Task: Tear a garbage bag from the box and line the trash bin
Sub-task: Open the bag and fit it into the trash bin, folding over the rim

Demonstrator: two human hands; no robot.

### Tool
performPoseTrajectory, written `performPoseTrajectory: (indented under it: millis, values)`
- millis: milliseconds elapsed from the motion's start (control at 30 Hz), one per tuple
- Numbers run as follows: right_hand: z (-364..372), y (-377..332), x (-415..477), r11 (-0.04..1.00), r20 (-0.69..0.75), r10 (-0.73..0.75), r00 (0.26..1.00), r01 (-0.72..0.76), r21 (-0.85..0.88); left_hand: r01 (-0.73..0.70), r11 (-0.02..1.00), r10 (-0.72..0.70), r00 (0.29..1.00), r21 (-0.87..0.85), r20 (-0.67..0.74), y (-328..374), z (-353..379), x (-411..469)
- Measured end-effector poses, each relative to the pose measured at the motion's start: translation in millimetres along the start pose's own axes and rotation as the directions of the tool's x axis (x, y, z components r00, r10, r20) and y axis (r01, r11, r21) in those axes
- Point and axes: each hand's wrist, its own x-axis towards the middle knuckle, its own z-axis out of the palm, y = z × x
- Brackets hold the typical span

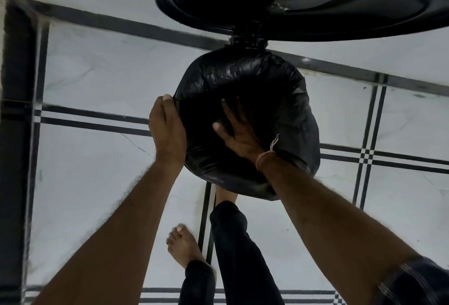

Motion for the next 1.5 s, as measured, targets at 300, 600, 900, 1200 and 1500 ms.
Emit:
performPoseTrajectory:
  millis: [300,600,900,1200,1500]
  values:
    - [22.5,31.6,53.0,0.973,0.09,0.232,0.969,-0.231,-0.023,-0.006,0.999,0.007,1.0,-0.053,0.02,-15.6,3.2,7.3]
    - [38.7,36.4,73.3,0.938,0.086,0.347,0.934,-0.344,-0.05,-0.042,0.995,0.044,0.999,-0.087,0.022,-16.0,3.4,7.1]
    - [-19.8,-3.0,-10.7,1.0,-0.121,0.016,0.993,-0.014,0.01,-0.014,1.0,0.013,1.0,-0.012,-0.019,-2.3,-1.2,-1.5]
    - [-43.4,2.9,-119.5,0.988,-0.453,-0.094,0.886,0.026,-0.154,0.197,0.979,-0.197,0.98,-0.054,0.008,-13.4,-18.6,-71.6]
    - [-46.3,10.8,-136.4,0.742,-0.573,0.579,0.58,-0.083,0.665,0.435,0.849,-0.439,0.897,-0.298,0.058,-10.3,-31.3,-92.6]
